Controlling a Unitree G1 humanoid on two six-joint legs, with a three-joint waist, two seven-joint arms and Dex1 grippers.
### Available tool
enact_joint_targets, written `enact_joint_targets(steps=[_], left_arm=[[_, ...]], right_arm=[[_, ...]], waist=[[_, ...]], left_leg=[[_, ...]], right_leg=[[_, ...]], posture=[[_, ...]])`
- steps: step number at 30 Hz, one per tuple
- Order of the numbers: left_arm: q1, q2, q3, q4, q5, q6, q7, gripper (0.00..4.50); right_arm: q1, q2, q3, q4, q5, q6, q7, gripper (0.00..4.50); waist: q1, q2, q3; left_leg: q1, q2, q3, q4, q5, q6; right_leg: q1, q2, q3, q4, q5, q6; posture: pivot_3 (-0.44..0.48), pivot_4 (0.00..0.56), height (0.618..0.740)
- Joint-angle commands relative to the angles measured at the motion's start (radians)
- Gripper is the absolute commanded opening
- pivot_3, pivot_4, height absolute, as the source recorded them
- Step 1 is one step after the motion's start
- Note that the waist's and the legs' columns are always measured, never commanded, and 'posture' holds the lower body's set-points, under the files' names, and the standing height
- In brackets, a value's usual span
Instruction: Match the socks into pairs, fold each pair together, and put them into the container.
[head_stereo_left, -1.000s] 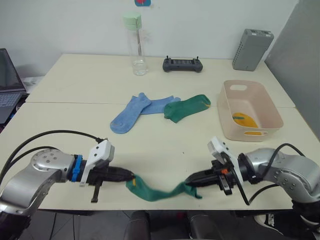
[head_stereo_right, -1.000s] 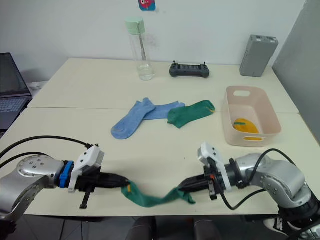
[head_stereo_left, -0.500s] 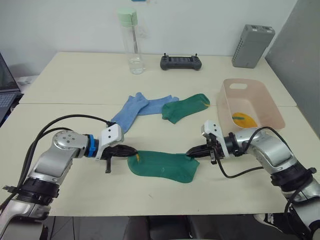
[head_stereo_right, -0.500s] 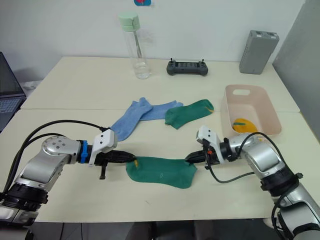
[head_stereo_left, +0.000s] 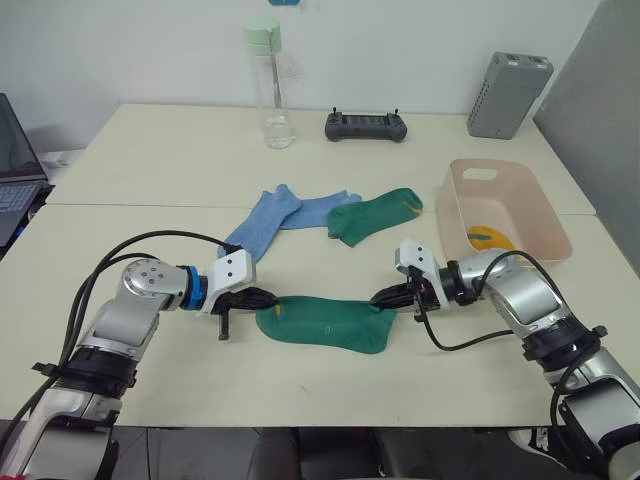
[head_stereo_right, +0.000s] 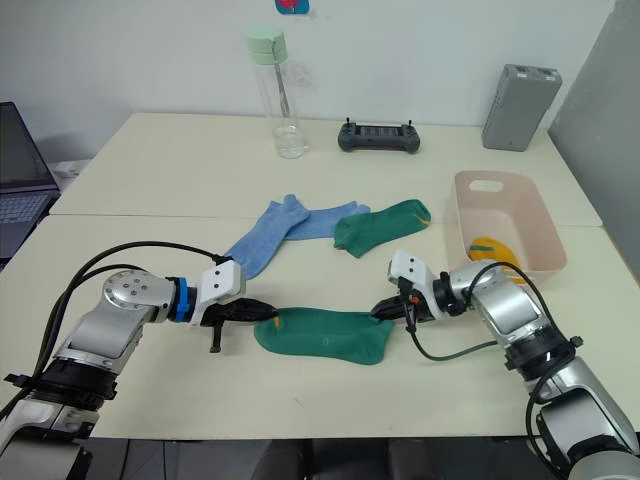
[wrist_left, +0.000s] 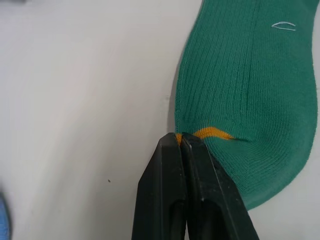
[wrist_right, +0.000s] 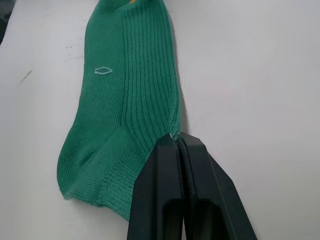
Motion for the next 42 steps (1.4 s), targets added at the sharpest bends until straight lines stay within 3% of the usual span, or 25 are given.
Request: enact_joint_targets(steps=[1,6,7,11,16,17,21,23,26,30,34,42], left_arm=[[-0.017,-0.002,0.005,0.001,0.011,-0.019,-0.002,0.04],[-0.013,-0.003,0.008,0.007,0.018,-0.031,-0.011,0.04],[-0.014,-0.005,0.012,0.011,0.018,-0.042,-0.009,0.22],[-0.025,-0.005,0.048,0.022,0.005,-0.039,0.023,1.19],[0.006,-0.003,0.161,-0.051,-0.076,-0.028,0.073,2.77],[0.014,-0.004,0.178,-0.082,-0.102,-0.011,0.066,2.98],[0.052,-0.004,0.192,-0.181,-0.138,-0.003,0.057,2.98],[0.077,-0.006,0.178,-0.233,-0.144,-0.009,0.049,3.0],[0.104,-0.045,0.141,-0.283,-0.132,-0.029,0.065,2.4],[0.157,-0.099,0.082,-0.284,-0.068,-0.057,0.123,1.18],[0.203,-0.104,0.047,-0.243,-0.003,-0.128,0.154,0.01],[0.216,-0.04,0.094,-0.08,0.027,-0.234,0.157,0.01]], right_arm=[[0.004,-0.002,-0.036,-0.04,0.008,0.001,0.009,0.0],[0.009,0.013,-0.054,-0.039,0.011,0.001,-0.008,0.0],[0.01,0.018,-0.062,-0.039,0.011,-0.003,-0.016,0.0],[0.015,0.017,-0.108,-0.055,0.005,-0.024,-0.048,0.99],[0.028,-0.01,-0.224,-0.185,0.045,-0.003,-0.111,2.71],[0.042,-0.014,-0.232,-0.23,0.062,0.014,-0.108,2.71],[0.098,-0.002,-0.215,-0.351,0.07,0.024,-0.132,2.71],[0.128,0.019,-0.182,-0.386,0.046,-0.012,-0.15,2.33],[0.161,0.098,-0.092,-0.397,-0.019,-0.061,-0.216,1.46],[0.181,0.178,-0.006,-0.294,-0.119,-0.149,-0.283,0.05],[0.209,0.172,0.027,-0.209,-0.192,-0.234,-0.302,0.0],[0.354,0.026,-0.084,-0.203,-0.166,-0.326,-0.247,0.0]], waist=[[0.0,0.0,0.0],[0.0,0.0,0.0],[0.0,0.0,0.0],[0.0,0.0,0.0],[0.0,0.0,0.0],[0.0,0.0,0.0],[0.0,0.0,0.0],[0.0,0.0,0.0],[-0.002,0.0,0.0],[-0.002,0.0,0.0],[0.003,0.0,0.0],[0.011,0.0,-0.001]], left_leg=[[0.0,0.0,0.0,0.0,0.0,0.0],[0.0,0.0,0.0,0.0,0.0,0.0],[0.0,0.0,-0.001,0.0,0.0,0.0],[0.0,0.0,-0.001,0.0,0.0,0.0],[0.0,0.0,-0.001,0.0,0.0,0.0],[0.0,0.0,-0.001,0.0,0.0,0.0],[0.001,0.0,-0.003,-0.001,0.0,0.0],[0.001,0.0,-0.003,-0.001,0.0,0.0],[0.001,0.0,-0.003,0.0,0.0,0.0],[0.002,0.0,-0.003,0.002,0.0,0.0],[0.002,0.0,-0.002,0.003,0.0,0.0],[0.002,0.0,-0.002,0.002,0.0,0.0]], right_leg=[[0.0,0.0,0.0,0.0,0.0,0.001],[0.0,0.0,0.0,0.0,0.0,0.0],[0.001,0.0,0.0,0.0,0.0,0.0],[0.001,0.0,-0.001,0.0,0.0,0.0],[0.001,0.0,-0.001,0.0,0.0,0.0],[0.001,0.0,-0.001,0.0,0.0,0.0],[0.002,0.0,-0.002,0.0,0.0,-0.001],[0.002,0.0,-0.002,0.0,0.0,-0.001],[0.002,0.0,-0.002,0.0,-0.002,0.002],[0.003,0.0,-0.001,0.001,-0.001,0.004],[0.003,0.0,0.0,0.0,0.0,0.006],[0.004,0.0,0.0,-0.001,-0.002,0.003]], posture=[[0.0,0.15,0.74],[0.0,0.15,0.74],[0.0,0.15,0.74],[0.0,0.15,0.74],[0.0,0.15,0.74],[0.0,0.15,0.74],[0.0,0.15,0.74],[0.0,0.15,0.74],[0.0,0.15,0.74],[0.0,0.15,0.74],[0.0,0.15,0.74],[0.0,0.15,0.74]])
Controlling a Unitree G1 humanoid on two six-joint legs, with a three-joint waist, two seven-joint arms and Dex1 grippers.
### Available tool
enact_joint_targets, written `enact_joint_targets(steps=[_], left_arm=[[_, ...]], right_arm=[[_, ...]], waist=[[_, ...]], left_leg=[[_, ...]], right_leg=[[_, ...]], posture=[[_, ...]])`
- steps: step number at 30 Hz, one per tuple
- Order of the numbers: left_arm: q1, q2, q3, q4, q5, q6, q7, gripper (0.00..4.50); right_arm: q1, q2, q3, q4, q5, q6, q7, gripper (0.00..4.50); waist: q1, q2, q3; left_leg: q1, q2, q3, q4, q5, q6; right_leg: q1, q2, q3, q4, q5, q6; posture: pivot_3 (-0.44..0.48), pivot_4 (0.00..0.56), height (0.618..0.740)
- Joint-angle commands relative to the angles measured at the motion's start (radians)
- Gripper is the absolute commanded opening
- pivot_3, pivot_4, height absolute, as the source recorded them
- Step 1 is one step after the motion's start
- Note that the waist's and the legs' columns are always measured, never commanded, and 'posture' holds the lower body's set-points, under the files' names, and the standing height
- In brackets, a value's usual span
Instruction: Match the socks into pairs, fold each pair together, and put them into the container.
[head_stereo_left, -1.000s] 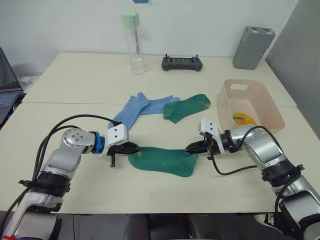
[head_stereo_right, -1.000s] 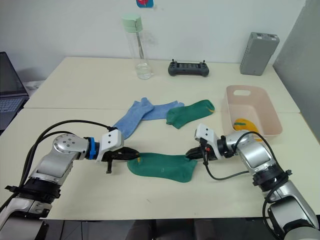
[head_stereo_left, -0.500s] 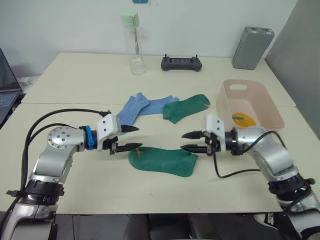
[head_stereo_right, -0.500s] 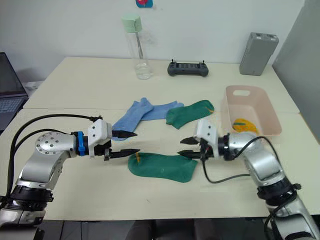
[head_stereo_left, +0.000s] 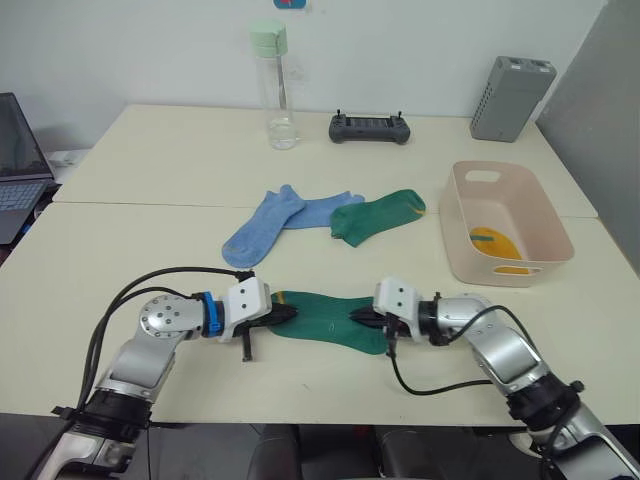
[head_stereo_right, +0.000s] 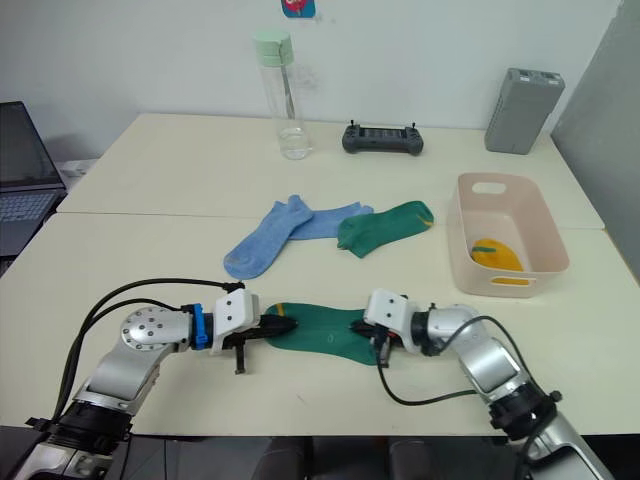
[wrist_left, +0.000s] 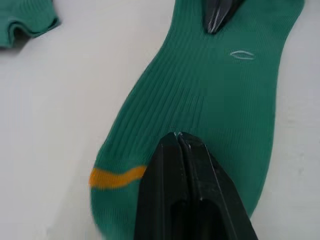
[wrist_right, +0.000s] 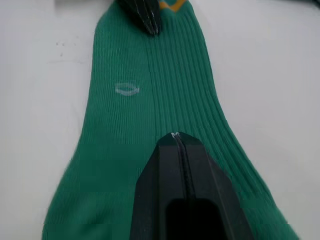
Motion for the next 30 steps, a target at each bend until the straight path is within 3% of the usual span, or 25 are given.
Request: enact_joint_targets(steps=[1,6,10,14,22,26,29,30], left_arm=[[0.003,0.035,0.039,0.052,0.004,-0.051,-0.003,0.01],[0.036,0.04,0.082,-0.029,-0.103,-0.023,-0.051,0.01],[0.059,0.034,0.083,-0.112,-0.148,0.021,-0.059,0.01],[0.098,0.059,0.046,-0.122,-0.09,0.016,-0.059,0.01],[0.118,0.118,0.079,-0.054,-0.055,-0.04,-0.057,0.01],[0.169,0.112,0.163,-0.147,-0.196,0.099,-0.049,0.01],[0.192,0.078,0.271,-0.21,-0.287,0.218,0.055,0.01],[0.192,0.065,0.302,-0.215,-0.302,0.246,0.093,0.4]], right_arm=[[0.054,-0.053,-0.064,-0.015,0.022,-0.034,0.027,0.0],[0.076,-0.047,-0.13,-0.109,0.118,0.004,0.04,0.0],[0.082,-0.004,-0.104,-0.164,0.125,0.032,0.02,0.0],[0.108,-0.013,-0.041,-0.157,0.058,0.053,0.011,0.0],[0.176,-0.121,-0.109,-0.174,0.08,0.048,0.061,0.0],[0.205,-0.135,-0.185,-0.236,0.155,0.064,0.06,0.0],[0.201,-0.087,-0.292,-0.297,0.243,0.125,-0.021,0.0],[0.196,-0.073,-0.319,-0.309,0.249,0.139,-0.055,0.39]], waist=[[0.0,0.0,0.0],[-0.004,0.001,0.0],[-0.008,0.001,0.0],[-0.01,0.0,0.0],[-0.003,0.0,-0.001],[-0.007,0.0,-0.001],[-0.011,0.0,-0.001],[-0.012,0.0,-0.001]], left_leg=[[0.001,0.0,0.0,0.0,0.0,0.0],[0.001,0.0,0.002,0.0,0.0,0.0],[0.001,0.001,0.001,0.0,0.0,0.0],[0.001,0.0,0.002,0.0,0.0,0.0],[0.001,0.0,0.003,0.0,0.0,0.0],[0.001,0.001,0.004,0.0,0.0,0.0],[0.001,0.002,0.004,-0.001,0.0,0.0],[0.001,0.002,0.003,-0.001,0.0,0.0]], right_leg=[[0.0,0.0,0.0,0.0,-0.001,-0.001],[0.0,0.0,0.001,0.0,-0.001,-0.002],[0.0,0.0,0.001,0.0,-0.001,-0.002],[0.0,0.0,0.001,0.0,-0.001,-0.002],[0.0,-0.001,0.002,-0.001,-0.002,-0.004],[0.0,-0.001,0.002,-0.001,-0.002,-0.004],[-0.001,-0.001,0.001,-0.001,-0.002,-0.004],[-0.001,-0.001,0.001,0.0,-0.002,-0.004]], posture=[[0.0,0.15,0.74],[0.0,0.15,0.74],[0.0,0.15,0.74],[0.0,0.15,0.74],[0.0,0.15,0.74],[0.0,0.15,0.74],[0.0,0.15,0.74],[0.0,0.15,0.74]])
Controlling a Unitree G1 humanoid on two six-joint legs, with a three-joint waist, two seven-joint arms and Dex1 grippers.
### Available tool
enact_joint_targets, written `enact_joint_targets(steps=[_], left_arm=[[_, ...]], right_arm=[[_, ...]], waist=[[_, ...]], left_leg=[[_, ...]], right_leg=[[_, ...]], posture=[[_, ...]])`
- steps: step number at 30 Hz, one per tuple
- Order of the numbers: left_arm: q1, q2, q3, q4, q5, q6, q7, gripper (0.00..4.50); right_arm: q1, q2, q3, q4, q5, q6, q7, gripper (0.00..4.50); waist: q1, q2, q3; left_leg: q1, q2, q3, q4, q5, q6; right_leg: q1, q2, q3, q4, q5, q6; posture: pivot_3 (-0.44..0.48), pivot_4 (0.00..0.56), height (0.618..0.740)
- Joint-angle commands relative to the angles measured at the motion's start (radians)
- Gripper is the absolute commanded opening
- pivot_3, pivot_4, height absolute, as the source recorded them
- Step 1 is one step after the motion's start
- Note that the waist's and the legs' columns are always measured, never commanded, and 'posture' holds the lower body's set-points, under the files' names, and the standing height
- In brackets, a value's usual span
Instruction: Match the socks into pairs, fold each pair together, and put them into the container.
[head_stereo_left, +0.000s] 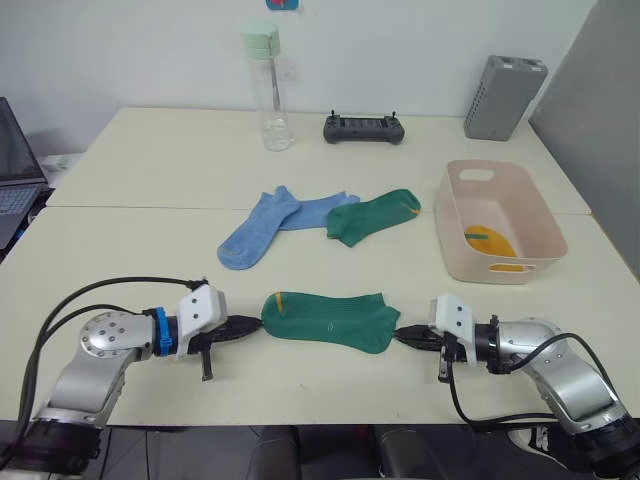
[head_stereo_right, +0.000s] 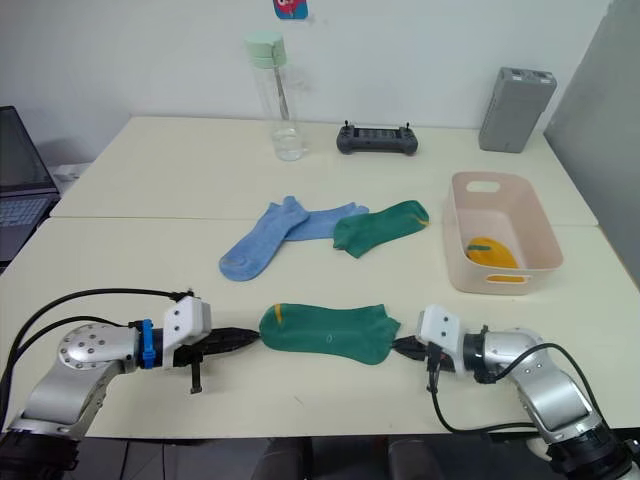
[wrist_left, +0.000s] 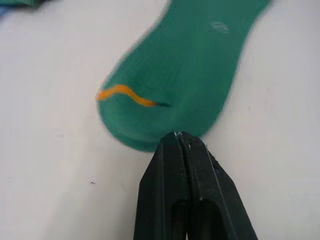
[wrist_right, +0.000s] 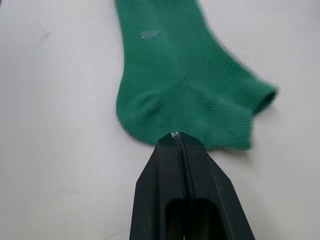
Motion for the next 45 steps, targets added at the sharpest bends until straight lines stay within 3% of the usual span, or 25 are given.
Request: enact_joint_targets(steps=[1,8,12,14,19,23,32,35,45], left_arm=[[0.0,-0.032,0.136,-0.058,-0.084,0.099,0.132,0.6],[0.004,-0.102,0.211,-0.079,-0.079,0.136,0.281,2.72],[-0.072,-0.107,0.174,-0.116,-0.102,0.188,0.288,4.0],[-0.107,-0.111,0.163,-0.126,-0.123,0.231,0.288,4.49],[-0.173,-0.094,0.111,-0.188,-0.172,0.342,0.259,4.49],[-0.226,-0.132,0.094,-0.203,-0.175,0.369,0.302,4.49],[-0.212,-0.143,0.083,-0.267,-0.168,0.381,0.317,4.49],[-0.209,-0.151,0.079,-0.289,-0.172,0.388,0.33,4.5],[-0.191,-0.154,0.086,-0.292,-0.164,0.39,0.345,4.5]], right_arm=[[-0.023,0.038,-0.121,-0.091,0.062,0.045,-0.111,0.61],[-0.046,0.075,-0.135,-0.082,-0.006,0.048,-0.236,2.98],[-0.192,0.145,-0.048,-0.002,-0.052,0.144,-0.304,4.41],[-0.251,0.159,0.01,0.041,-0.084,0.159,-0.292,4.5],[-0.467,0.291,0.111,0.263,-0.145,0.134,-0.307,4.5],[-0.628,0.368,0.164,0.54,-0.243,0.016,-0.341,4.5],[-0.913,0.517,0.165,1.176,-0.368,-0.197,-0.44,4.5],[-0.96,0.546,0.136,1.304,-0.369,-0.247,-0.46,3.86],[-0.982,0.55,0.136,1.338,-0.4,-0.366,-0.378,0.33]], waist=[[0.0,0.0,0.0],[0.0,0.0,0.0],[-0.001,-0.001,0.0],[-0.002,-0.001,0.0],[-0.007,-0.001,0.0],[-0.005,-0.001,0.0],[-0.007,-0.001,0.0],[-0.01,-0.001,0.0],[-0.024,-0.001,0.0]], left_leg=[[0.0,0.0,-0.001,0.0,0.0,0.0],[0.0,-0.001,0.0,0.0,0.0,0.0],[0.0,-0.001,0.0,0.0,0.0,0.0],[0.0,-0.001,0.0,0.001,0.0,0.0],[0.0,-0.001,0.001,0.001,0.0,0.0],[-0.001,-0.001,0.0,-0.001,0.0,0.0],[-0.001,-0.001,-0.001,-0.002,0.0,0.0],[-0.001,-0.001,-0.001,-0.003,0.0,0.0],[-0.001,-0.001,-0.001,-0.002,0.0,0.0]], right_leg=[[0.0,0.0,0.0,0.001,0.0,0.0],[0.0,0.0,0.001,-0.001,0.0,0.001],[0.0,0.0,0.0,-0.001,0.001,0.001],[0.0,0.0,0.0,-0.001,0.003,0.0],[-0.001,0.0,0.001,-0.001,0.005,0.002],[-0.001,0.001,0.0,-0.001,0.008,0.002],[-0.001,0.001,-0.001,-0.001,0.009,0.001],[-0.001,0.001,-0.001,-0.001,0.009,0.001],[-0.001,0.001,-0.001,-0.001,0.009,0.001]], posture=[[0.0,0.15,0.74],[0.0,0.15,0.74],[0.0,0.15,0.74],[0.0,0.15,0.74],[0.0,0.15,0.74],[0.0,0.15,0.74],[0.0,0.15,0.74],[0.0,0.15,0.74],[0.0,0.15,0.74]])
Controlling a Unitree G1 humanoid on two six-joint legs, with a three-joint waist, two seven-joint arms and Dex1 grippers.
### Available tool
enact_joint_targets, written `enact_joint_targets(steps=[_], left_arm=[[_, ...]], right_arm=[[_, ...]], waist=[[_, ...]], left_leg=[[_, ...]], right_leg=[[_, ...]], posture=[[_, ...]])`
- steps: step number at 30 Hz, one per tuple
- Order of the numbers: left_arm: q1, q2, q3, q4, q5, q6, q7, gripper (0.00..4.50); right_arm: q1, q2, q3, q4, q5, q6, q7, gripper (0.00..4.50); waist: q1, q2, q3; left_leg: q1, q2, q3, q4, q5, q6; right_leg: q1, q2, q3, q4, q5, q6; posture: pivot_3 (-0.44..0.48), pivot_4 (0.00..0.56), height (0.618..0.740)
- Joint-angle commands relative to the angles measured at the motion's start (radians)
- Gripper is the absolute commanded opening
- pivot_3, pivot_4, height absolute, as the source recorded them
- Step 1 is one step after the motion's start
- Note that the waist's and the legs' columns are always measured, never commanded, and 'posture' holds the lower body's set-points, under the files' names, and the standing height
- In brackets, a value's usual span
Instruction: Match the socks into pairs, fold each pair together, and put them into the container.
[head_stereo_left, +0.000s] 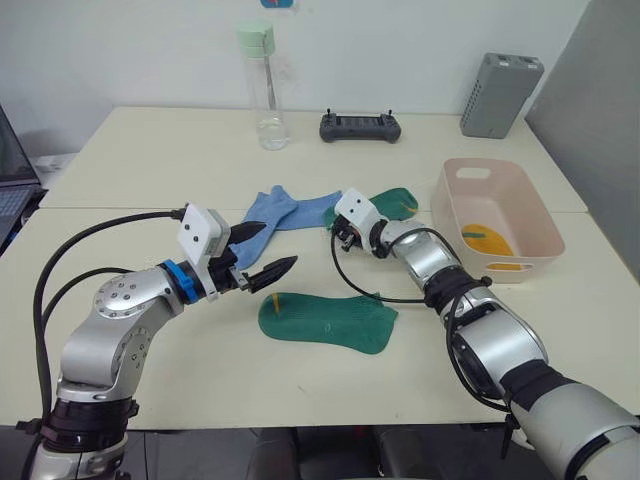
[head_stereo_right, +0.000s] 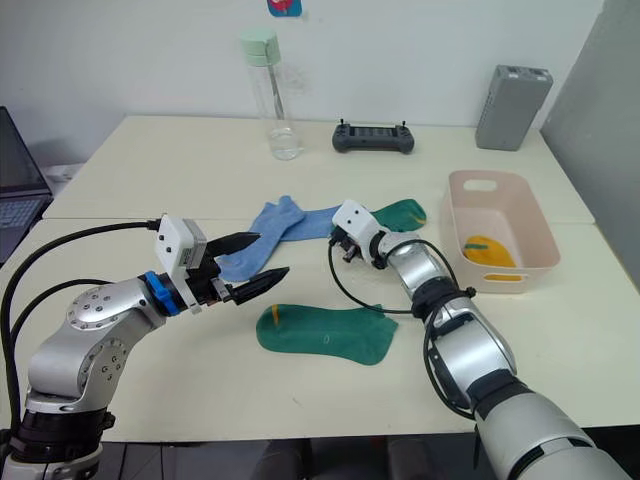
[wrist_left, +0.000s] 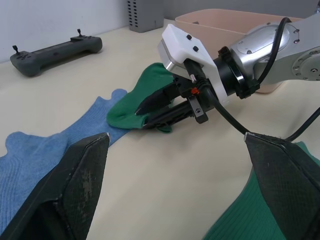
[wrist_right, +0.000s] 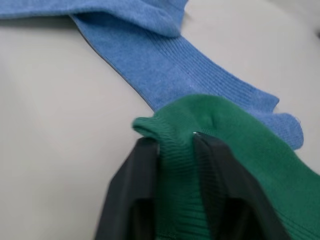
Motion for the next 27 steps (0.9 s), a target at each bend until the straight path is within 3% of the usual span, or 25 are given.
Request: enact_joint_targets(steps=[1,9,12,16,21,27], left_arm=[[0.002,0.001,0.018,-0.023,-0.01,-0.01,0.003,4.5],[-0.024,0.062,0.067,0.021,-0.04,0.024,-0.031,4.5],[-0.031,0.086,0.065,0.034,-0.042,0.032,-0.049,4.5],[-0.073,0.111,0.029,0.078,-0.028,0.035,-0.094,4.5],[-0.194,0.084,-0.089,0.209,0.057,-0.012,-0.135,4.5],[-0.38,-0.03,-0.285,0.5,0.234,-0.179,-0.2,4.5]], right_arm=[[0.005,-0.01,0.0,-0.044,-0.015,-0.055,0.058,0.05],[0.189,-0.076,0.011,-0.477,0.064,0.023,0.33,0.05],[0.297,-0.121,0.011,-0.726,0.16,0.109,0.462,0.05],[0.447,-0.264,0.036,-1.107,0.342,0.202,0.694,0.05],[0.497,-0.354,0.054,-1.26,0.413,0.256,0.767,0.05],[0.519,-0.392,0.093,-1.267,0.38,0.219,0.771,0.05]], waist=[[-0.004,0.0,0.0],[-0.004,0.0,0.0],[-0.003,0.0,0.0],[0.007,0.001,0.0],[0.015,0.001,0.001],[0.024,0.001,0.0]], left_leg=[[0.0,0.0,0.0,0.0,0.0,0.0],[0.0,0.0,-0.002,-0.002,0.0,0.0],[0.0,0.0,-0.003,-0.002,0.0,0.0],[0.0,0.0,-0.003,-0.002,0.0,0.0],[0.001,0.0,-0.004,-0.001,0.0,0.0],[0.001,0.0,-0.002,0.003,0.0,0.0]], right_leg=[[0.0,0.0,0.0,0.0,0.0,0.0],[0.0,0.0,-0.001,0.0,0.0,0.0],[0.0,0.0,-0.002,0.0,-0.001,0.001],[0.0,0.0,-0.002,0.0,-0.002,0.002],[0.0,0.0,-0.003,0.0,-0.004,0.003],[0.001,0.0,-0.002,0.0,-0.005,0.001]], posture=[[0.0,0.15,0.74],[0.0,0.15,0.74],[0.0,0.15,0.74],[0.0,0.15,0.74],[0.0,0.15,0.74],[0.0,0.15,0.74]])
